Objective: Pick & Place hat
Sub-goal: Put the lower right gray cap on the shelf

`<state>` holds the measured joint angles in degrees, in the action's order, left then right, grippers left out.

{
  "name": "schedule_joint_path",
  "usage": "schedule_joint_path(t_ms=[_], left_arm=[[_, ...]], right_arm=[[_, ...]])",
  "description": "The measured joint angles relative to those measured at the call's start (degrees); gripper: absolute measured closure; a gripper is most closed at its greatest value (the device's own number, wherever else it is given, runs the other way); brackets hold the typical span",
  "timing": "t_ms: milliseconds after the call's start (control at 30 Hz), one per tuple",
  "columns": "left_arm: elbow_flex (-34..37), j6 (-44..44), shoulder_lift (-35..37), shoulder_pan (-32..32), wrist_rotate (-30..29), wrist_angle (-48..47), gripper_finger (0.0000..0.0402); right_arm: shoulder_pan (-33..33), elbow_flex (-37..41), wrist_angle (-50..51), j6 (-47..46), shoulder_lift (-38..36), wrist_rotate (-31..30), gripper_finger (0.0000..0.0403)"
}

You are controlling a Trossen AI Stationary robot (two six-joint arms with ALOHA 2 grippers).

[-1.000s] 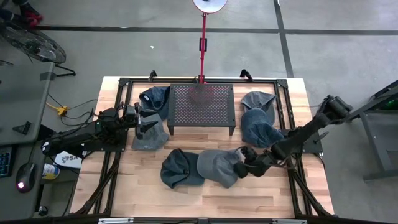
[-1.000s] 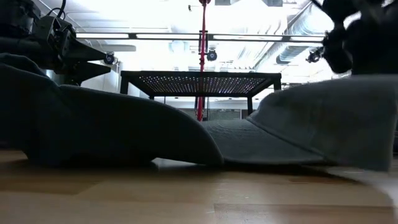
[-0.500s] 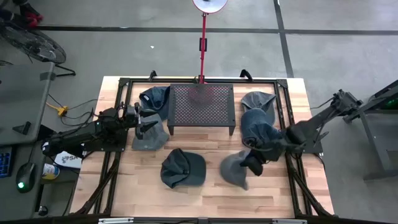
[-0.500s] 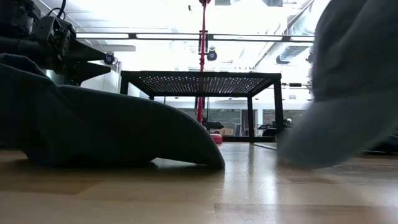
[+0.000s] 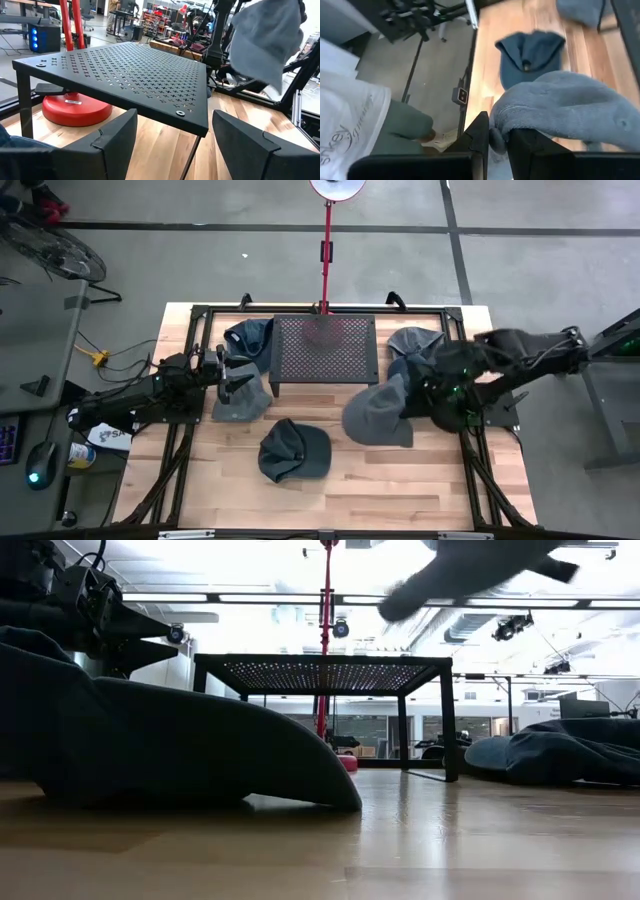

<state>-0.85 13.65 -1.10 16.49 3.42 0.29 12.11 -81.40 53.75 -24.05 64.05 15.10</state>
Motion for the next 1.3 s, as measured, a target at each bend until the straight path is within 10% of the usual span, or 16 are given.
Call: schedule_joint_path(t_ms=[700, 1300], left_arm=[[0.0, 0.0, 0.0, 0.0, 0.0, 0.0, 0.0147], [0.0, 0.0, 0.0, 0.0, 0.0, 0.0, 0.0147]], right_arm=[[-24.5, -15.3, 3.2, 46.0, 13.6, 29.0, 0.0367], [-37.7, -28.5, 11.2, 72.4, 31.6, 28.2, 0.0367]])
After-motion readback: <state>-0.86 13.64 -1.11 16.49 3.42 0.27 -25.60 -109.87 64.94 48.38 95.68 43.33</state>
